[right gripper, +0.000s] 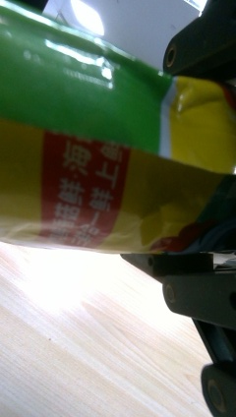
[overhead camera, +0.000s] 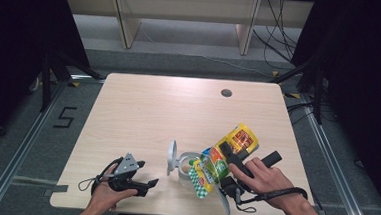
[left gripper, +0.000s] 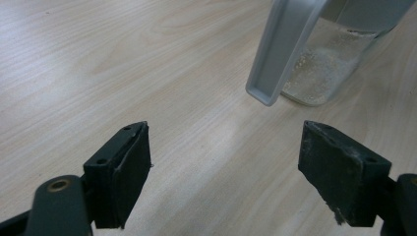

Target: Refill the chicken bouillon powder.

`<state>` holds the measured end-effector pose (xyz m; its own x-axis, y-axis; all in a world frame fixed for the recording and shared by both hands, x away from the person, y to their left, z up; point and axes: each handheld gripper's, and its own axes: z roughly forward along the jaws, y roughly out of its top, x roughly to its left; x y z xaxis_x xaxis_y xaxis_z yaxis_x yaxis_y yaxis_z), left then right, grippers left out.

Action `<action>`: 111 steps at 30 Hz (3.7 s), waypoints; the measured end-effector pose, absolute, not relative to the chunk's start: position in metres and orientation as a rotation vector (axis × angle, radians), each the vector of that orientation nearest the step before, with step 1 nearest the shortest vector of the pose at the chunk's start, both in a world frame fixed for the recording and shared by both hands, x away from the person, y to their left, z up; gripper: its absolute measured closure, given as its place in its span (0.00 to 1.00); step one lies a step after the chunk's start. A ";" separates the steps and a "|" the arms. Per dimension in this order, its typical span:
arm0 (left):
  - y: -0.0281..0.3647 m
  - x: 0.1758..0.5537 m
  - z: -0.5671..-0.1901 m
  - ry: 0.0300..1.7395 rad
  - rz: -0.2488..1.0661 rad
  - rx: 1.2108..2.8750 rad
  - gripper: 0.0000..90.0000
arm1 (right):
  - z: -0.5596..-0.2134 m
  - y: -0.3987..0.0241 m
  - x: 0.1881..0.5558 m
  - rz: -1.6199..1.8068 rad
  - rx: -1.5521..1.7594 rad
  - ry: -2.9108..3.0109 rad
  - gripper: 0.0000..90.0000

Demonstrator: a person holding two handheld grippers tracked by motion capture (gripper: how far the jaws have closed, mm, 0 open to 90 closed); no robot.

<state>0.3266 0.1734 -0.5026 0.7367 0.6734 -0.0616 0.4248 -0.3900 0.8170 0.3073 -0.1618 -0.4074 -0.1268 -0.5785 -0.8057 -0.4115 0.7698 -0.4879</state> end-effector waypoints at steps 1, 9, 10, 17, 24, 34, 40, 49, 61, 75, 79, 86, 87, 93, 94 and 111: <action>0.173 0.327 -0.503 0.830 0.350 2.041 0.22 | -0.408 -0.162 0.307 -0.171 -0.767 1.756 0.51; 0.174 0.327 -0.502 0.825 0.346 2.046 0.22 | -0.403 -0.161 0.303 -0.196 -0.769 1.744 0.51; 0.173 0.327 -0.502 0.826 0.342 2.041 0.22 | -0.402 -0.161 0.304 -0.203 -0.792 1.743 0.51; 0.174 0.327 -0.503 0.829 0.350 2.043 0.22 | -0.403 -0.163 0.304 -0.198 -0.785 1.747 0.51; 0.174 0.327 -0.502 0.826 0.345 2.045 0.22 | -0.402 -0.165 0.303 -0.202 -0.788 1.750 0.51; 0.173 0.326 -0.502 0.828 0.340 2.039 0.22 | -0.400 -0.168 0.298 -0.202 -0.786 1.749 0.51; 0.174 0.327 -0.502 0.825 0.346 2.047 0.22 | -0.399 -0.171 0.294 -0.198 -0.784 1.752 0.51; 0.172 0.326 -0.504 0.832 0.346 2.027 0.22 | -0.396 -0.171 0.289 -0.218 -0.794 1.741 0.52; 0.174 0.327 -0.502 0.823 0.347 2.051 0.22 | -0.400 -0.166 0.296 -0.225 -0.797 1.762 0.52; 0.174 0.327 -0.502 0.824 0.345 2.049 0.22 | -0.401 -0.164 0.301 -0.230 -0.788 1.768 0.52; 0.174 0.327 -0.503 0.823 0.347 2.047 0.22 | -0.398 -0.162 0.303 -0.234 -0.805 1.768 0.52; 0.173 0.326 -0.503 0.829 0.344 2.031 0.22 | -0.399 -0.161 0.302 -0.230 -0.803 1.753 0.52; 0.172 0.326 -0.503 0.830 0.346 2.031 0.22 | -0.400 -0.161 0.301 -0.229 -0.795 1.757 0.52; 0.172 0.327 -0.504 0.831 0.350 2.026 0.22 | -0.399 -0.161 0.302 -0.230 -0.797 1.761 0.52; 0.174 0.327 -0.502 0.822 0.349 2.050 0.22 | -0.400 -0.161 0.303 -0.232 -0.809 1.764 0.52; 0.173 0.326 -0.503 0.840 0.345 2.052 0.22 | -0.400 -0.161 0.301 -0.229 -0.817 1.765 0.52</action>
<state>0.3265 0.1731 -0.5032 0.7344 0.6756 -0.0644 0.4354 -0.3963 0.8083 0.3010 -0.1606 -0.3999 -0.1381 -0.6265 -0.7671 -0.4099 0.7413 -0.5315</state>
